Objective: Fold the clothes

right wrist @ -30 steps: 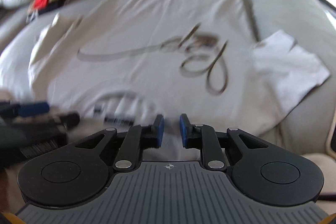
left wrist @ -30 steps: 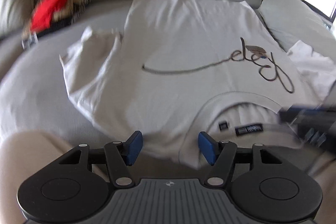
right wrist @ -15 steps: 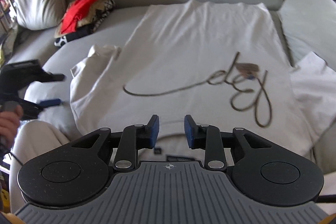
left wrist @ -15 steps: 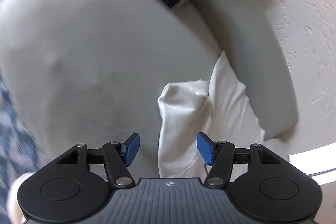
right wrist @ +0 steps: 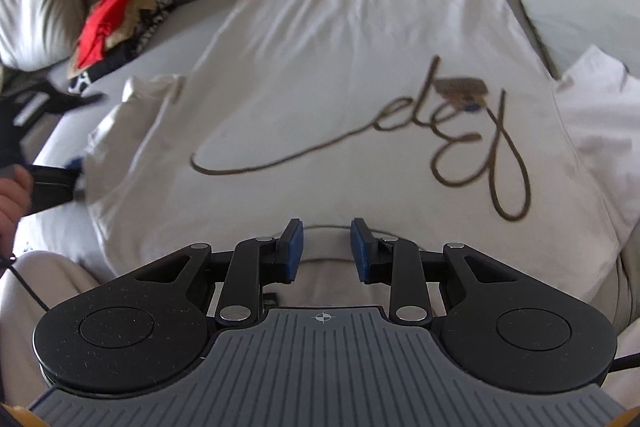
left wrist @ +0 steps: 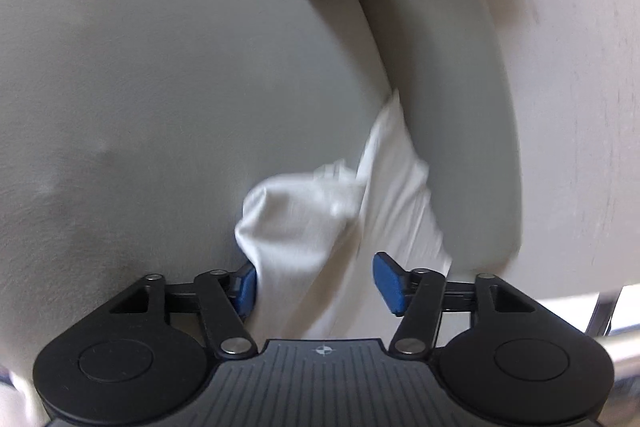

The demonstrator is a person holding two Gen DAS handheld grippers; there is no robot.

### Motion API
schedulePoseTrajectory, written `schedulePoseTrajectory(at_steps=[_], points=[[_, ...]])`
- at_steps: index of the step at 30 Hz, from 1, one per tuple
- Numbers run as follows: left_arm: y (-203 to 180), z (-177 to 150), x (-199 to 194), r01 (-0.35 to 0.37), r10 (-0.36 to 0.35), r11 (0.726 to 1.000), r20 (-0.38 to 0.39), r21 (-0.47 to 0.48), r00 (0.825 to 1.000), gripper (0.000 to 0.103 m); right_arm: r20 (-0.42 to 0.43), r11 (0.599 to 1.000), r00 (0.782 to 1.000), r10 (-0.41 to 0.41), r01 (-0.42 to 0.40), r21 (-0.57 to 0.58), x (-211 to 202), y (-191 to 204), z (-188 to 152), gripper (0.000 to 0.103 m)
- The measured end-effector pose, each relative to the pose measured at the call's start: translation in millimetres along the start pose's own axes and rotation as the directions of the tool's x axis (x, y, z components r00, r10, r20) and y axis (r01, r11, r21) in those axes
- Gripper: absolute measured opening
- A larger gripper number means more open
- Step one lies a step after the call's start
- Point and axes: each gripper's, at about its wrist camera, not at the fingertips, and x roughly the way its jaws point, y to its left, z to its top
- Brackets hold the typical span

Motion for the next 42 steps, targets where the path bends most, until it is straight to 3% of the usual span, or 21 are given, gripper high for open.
schedulePoseTrajectory(at_steps=[3, 6, 8, 10, 11, 13, 15, 16, 18, 21, 23, 26, 29, 31, 34, 36, 38, 41, 42], points=[[-2, -4, -9, 0.042, -0.044, 0.998, 0.055, 0.042, 0.997, 0.05, 0.001, 1.0, 1.0, -0.006, 0.006, 0.003, 2, -4, 0, 0.032], [3, -2, -1, 0.021, -0.023, 0.999, 0.054, 0.038, 0.998, 0.044, 0.001, 1.0, 1.0, -0.016, 0.016, -0.013, 4, -2, 1, 0.033], [12, 1, -2, 0.055, -0.054, 0.998, 0.094, -0.012, 0.994, 0.04, 0.0, 0.999, 1.0, -0.024, 0.024, -0.027, 5, 0, 0, 0.033], [16, 3, -11, 0.071, -0.069, 0.997, 0.167, -0.004, 0.984, 0.037, 0.001, 0.999, 1.0, -0.022, 0.022, -0.034, 5, 1, 0, 0.035], [12, 2, -12, 0.053, -0.058, 0.998, 0.182, 0.034, 0.982, 0.037, 0.001, 0.999, 1.0, -0.02, 0.02, -0.037, 5, 1, 0, 0.035], [7, 3, -2, -0.034, 0.024, 0.995, 0.104, 0.09, 0.994, 0.039, 0.001, 0.999, 1.0, -0.018, 0.018, -0.037, 5, 0, 0, 0.035], [7, 6, 12, -0.132, 0.129, 0.985, 0.028, 0.109, 0.991, 0.035, 0.0, 0.999, 1.0, -0.018, 0.018, -0.036, 5, 0, 0, 0.035], [12, 7, 16, -0.157, 0.155, 0.984, 0.031, 0.081, 0.987, 0.018, 0.0, 0.999, 1.0, -0.018, 0.018, -0.038, 5, 1, 0, 0.035], [17, 11, 17, -0.162, 0.16, 0.986, 0.054, 0.038, 0.986, 0.004, -0.001, 0.999, 1.0, -0.017, 0.017, -0.044, 6, 2, 0, 0.036], [6, 4, 2, -0.184, 0.165, 0.975, 0.153, 0.12, 0.974, 0.0, -0.001, 0.999, 1.0, -0.009, 0.009, -0.046, 5, 1, -1, 0.037], [-4, -6, -11, -0.266, 0.223, 0.946, 0.225, 0.185, 0.949, 0.0, -0.001, 0.999, 1.0, -0.003, 0.003, -0.043, 5, -1, -1, 0.037], [-18, -22, -30, -0.398, 0.301, 0.878, 0.338, 0.266, 0.892, 0.0, -0.002, 0.999, 1.0, -0.003, 0.003, -0.051, 6, 1, -1, 0.039], [-18, -20, -23, -0.466, 0.37, 0.844, 0.341, 0.265, 0.864, 0.0, -0.002, 0.998, 1.0, -0.004, 0.004, -0.061, 6, 3, -1, 0.041], [-20, -19, -19, -0.523, 0.415, 0.806, 0.367, 0.277, 0.833, 0.0, 0.003, 0.999, 1.0, 0.001, -0.001, -0.053, 2, 1, -1, 0.041], [-26, -22, -19, -0.557, 0.446, 0.779, 0.372, 0.288, 0.815, 0.002, 0.025, 1.0, 1.0, 0.004, -0.004, -0.005, -7, -9, -1, 0.041], [-24, -23, -24, -0.608, 0.497, 0.757, 0.394, 0.237, 0.773, 0.004, 0.051, 0.999, 0.999, -0.008, 0.007, 0.032, -16, -20, -1, 0.041], [-25, -23, -36, -0.669, 0.545, 0.72, 0.448, 0.183, 0.709, 0.005, 0.079, 0.997, 0.997, -0.026, 0.02, 0.071, -26, -31, 0, 0.041], [-38, -37, -61, -0.687, 0.537, 0.697, 0.487, 0.203, 0.689, 0.016, 0.113, 0.991, 0.991, -0.069, 0.055, 0.123, -42, -51, 1, 0.041], [-45, -42, -64, -0.675, 0.523, 0.698, 0.473, 0.24, 0.709, 0.026, 0.118, 0.988, 0.991, -0.071, 0.053, 0.147, -46, -59, 0, 0.041]])
